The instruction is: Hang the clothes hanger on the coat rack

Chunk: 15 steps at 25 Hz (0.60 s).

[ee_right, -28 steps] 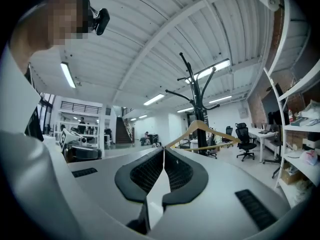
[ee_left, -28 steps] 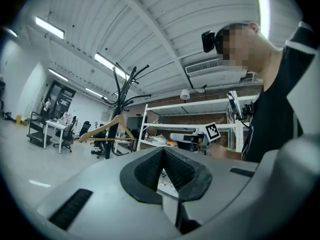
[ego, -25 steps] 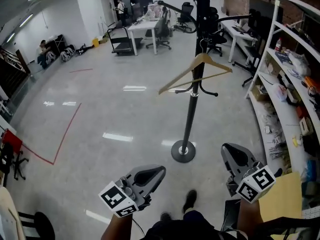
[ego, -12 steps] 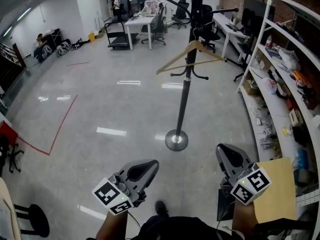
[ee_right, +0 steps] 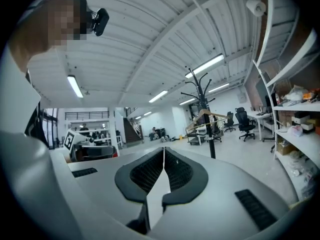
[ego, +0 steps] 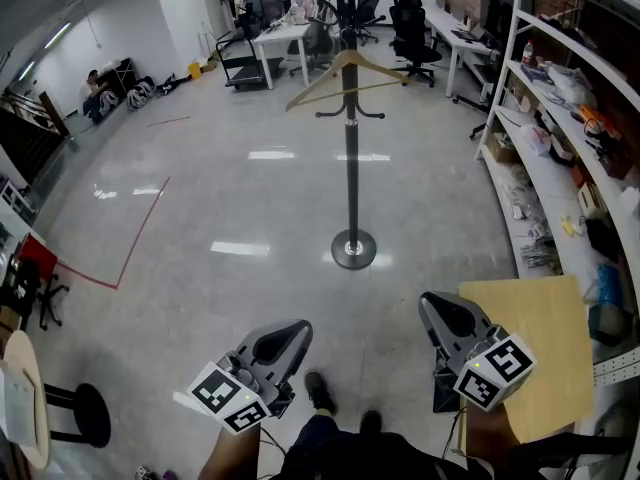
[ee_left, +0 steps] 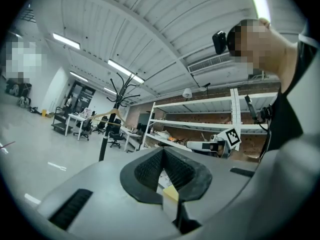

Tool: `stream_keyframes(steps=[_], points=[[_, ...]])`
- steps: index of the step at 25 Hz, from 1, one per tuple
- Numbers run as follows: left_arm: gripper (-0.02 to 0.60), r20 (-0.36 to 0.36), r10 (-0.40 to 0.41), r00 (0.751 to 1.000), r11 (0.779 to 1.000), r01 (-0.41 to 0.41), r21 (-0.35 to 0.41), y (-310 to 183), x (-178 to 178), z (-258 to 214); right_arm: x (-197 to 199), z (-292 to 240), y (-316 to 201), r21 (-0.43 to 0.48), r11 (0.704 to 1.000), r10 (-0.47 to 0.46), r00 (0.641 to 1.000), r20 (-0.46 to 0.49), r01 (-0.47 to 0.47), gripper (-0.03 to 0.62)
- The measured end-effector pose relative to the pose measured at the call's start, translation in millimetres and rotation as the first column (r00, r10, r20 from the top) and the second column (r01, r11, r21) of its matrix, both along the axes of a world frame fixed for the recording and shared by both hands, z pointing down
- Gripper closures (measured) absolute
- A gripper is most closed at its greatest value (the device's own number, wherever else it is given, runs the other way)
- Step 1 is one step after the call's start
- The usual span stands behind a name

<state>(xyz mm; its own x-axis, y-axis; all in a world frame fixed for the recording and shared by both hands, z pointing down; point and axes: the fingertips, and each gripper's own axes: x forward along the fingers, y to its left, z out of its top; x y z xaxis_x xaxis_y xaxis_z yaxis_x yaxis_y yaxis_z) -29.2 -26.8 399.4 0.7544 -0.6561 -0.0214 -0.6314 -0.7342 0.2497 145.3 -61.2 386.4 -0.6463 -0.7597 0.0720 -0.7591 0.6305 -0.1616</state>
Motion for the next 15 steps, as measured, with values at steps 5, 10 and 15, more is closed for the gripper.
stream_keyframes(steps=[5,10,15], points=[[0.581,0.059,-0.03,0.998,0.999,0.031,-0.016,40.6,5.7,-1.6,11.3,-1.6,29.1,0.02,1.0,0.004,1.0,-0.001,-0.004,0.586],[0.581,0.019,-0.034,0.999,0.999,0.034,-0.008,81.5,-7.1,-6.3,-6.7,-9.9,68.7,0.041,0.999,0.002,1.0,-0.007,-0.002,0.586],[0.581,0.019,-0.016,1.0,1.0,0.016,-0.008,132.3,-33.1,6.8,-34.0,-0.3,119.4,0.024,0.999,0.047,0.998,-0.049,-0.046,0.586]])
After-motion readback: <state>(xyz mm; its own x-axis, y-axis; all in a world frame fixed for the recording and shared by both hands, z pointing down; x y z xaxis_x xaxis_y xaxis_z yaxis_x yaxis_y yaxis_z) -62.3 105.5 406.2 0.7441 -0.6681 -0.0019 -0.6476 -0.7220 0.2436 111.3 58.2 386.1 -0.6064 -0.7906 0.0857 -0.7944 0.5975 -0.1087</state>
